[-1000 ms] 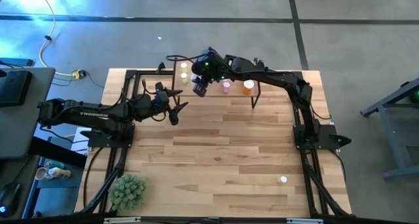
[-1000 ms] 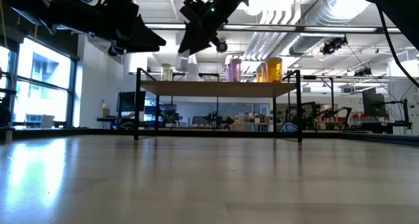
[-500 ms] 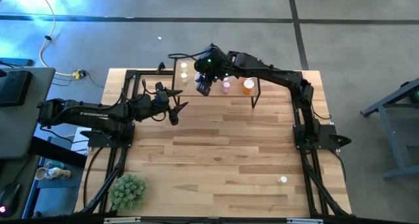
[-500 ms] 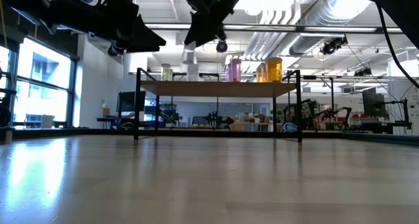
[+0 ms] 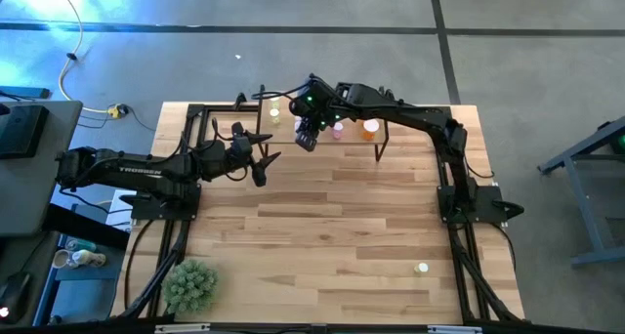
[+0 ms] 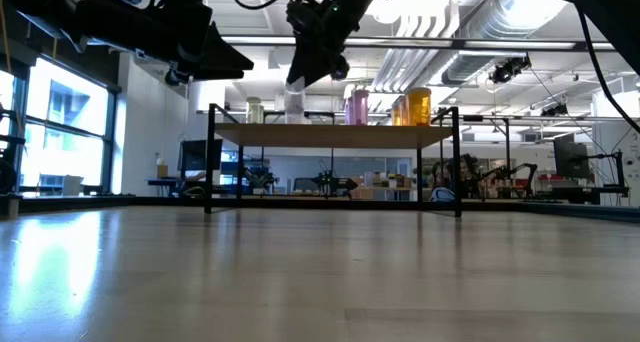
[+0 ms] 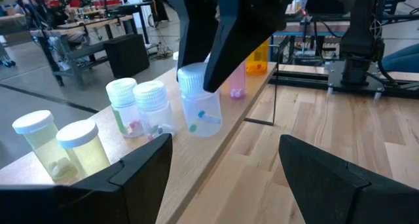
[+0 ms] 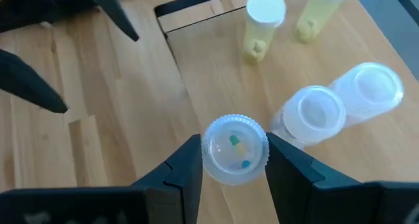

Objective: Pick and place medicine bottles onto shelf by color
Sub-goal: Put the white pill bottle aligned with the other white pill bottles on the shelf

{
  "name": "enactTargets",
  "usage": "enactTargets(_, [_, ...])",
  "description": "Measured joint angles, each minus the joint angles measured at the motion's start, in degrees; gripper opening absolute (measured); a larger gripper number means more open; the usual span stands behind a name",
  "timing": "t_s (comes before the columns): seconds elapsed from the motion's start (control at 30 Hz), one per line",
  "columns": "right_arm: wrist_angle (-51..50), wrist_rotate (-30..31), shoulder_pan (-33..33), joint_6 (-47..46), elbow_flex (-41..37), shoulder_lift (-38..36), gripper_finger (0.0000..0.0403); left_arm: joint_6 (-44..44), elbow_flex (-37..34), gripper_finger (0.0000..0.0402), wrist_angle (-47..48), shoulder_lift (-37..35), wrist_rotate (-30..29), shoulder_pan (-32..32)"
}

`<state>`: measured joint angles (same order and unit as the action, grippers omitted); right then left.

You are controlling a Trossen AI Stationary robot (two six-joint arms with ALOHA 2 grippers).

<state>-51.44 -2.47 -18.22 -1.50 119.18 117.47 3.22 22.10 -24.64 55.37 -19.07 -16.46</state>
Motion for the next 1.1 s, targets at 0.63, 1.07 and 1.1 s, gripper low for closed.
enactTargets(0.63, [1.0, 3.1, 0.3, -1.1, -0.1, 2.3, 0.0124, 0.0, 0.0, 0.0271, 0.1, 0.0, 0.0, 0.0])
enactTargets(1.07, [1.2, 3.1, 0.2, -1.1, -0.1, 2.6, 0.0177, 0.0, 0.0, 0.0271, 0.1, 0.0, 0.0, 0.0])
enactTargets(1.1, [1.4, 3.1, 0.2, -1.0, -0.1, 2.6, 0.0183, 0.0, 0.0, 0.0271, 0.1, 0.0, 0.0, 0.0])
